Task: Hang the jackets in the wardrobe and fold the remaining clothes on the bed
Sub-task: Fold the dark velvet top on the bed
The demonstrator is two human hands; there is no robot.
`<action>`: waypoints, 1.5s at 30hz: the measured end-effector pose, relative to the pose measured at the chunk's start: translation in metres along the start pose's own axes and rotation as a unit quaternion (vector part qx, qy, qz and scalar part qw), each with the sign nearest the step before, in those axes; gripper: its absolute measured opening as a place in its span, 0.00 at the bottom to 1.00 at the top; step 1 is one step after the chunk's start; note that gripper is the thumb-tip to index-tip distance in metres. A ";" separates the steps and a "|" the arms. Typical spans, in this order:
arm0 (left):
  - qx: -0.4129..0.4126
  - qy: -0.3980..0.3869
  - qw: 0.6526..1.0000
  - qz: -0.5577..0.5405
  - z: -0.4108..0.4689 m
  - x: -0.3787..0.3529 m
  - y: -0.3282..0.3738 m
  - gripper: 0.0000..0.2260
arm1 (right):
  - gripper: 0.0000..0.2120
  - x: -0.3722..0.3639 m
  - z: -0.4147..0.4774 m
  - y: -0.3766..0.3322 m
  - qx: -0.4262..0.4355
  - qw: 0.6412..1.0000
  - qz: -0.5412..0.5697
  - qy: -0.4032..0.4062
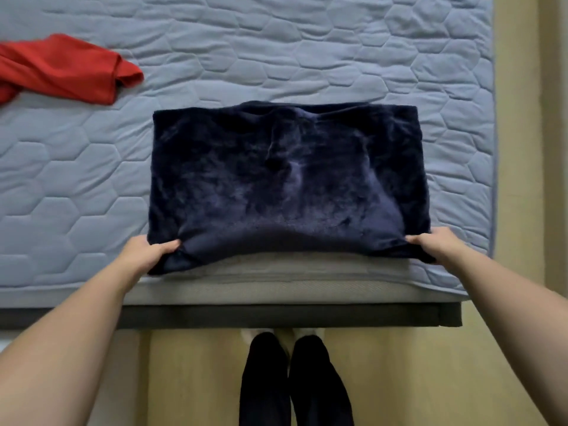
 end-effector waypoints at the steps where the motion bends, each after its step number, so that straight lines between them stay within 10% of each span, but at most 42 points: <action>1: 0.020 -0.030 0.999 0.020 -0.015 0.003 -0.010 0.19 | 0.13 0.003 -0.010 0.015 -0.022 0.999 -0.028 -0.019; 8: 0.056 -0.102 0.992 0.039 -0.062 0.003 -0.023 0.20 | 0.18 -0.007 -0.050 0.068 -0.077 0.990 -0.063 -0.096; 14: -0.039 0.067 0.995 -0.055 0.011 0.006 0.040 0.29 | 0.26 -0.006 -0.009 -0.035 0.140 0.988 0.060 0.023; 23: -0.183 0.307 0.934 0.032 0.059 0.029 0.081 0.12 | 0.14 0.031 0.035 -0.071 0.159 0.932 0.123 0.301; 29: -0.149 0.249 0.944 0.160 0.067 0.021 0.110 0.20 | 0.22 0.021 0.029 -0.076 0.149 0.941 -0.065 0.296; 33: -0.426 0.160 0.793 0.405 0.059 -0.001 0.153 0.26 | 0.23 0.004 0.010 -0.116 0.388 0.831 -0.257 0.305; 38: -0.451 0.092 0.696 0.552 0.081 0.004 0.177 0.10 | 0.09 -0.004 0.020 -0.148 0.431 0.775 -0.385 0.255; 45: -0.465 0.045 0.714 0.522 0.095 -0.006 0.185 0.08 | 0.08 -0.003 0.035 -0.156 0.420 0.800 -0.360 0.233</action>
Point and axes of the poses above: each hand's wrist, its own z-axis towards the middle knuckle, its own x-axis out of the back of the hand, y = z × x, the point moved 5 cm from there along z, towards the middle knuckle, and after that the axes turned 7 degrees about -x, right-handed, at the moved point
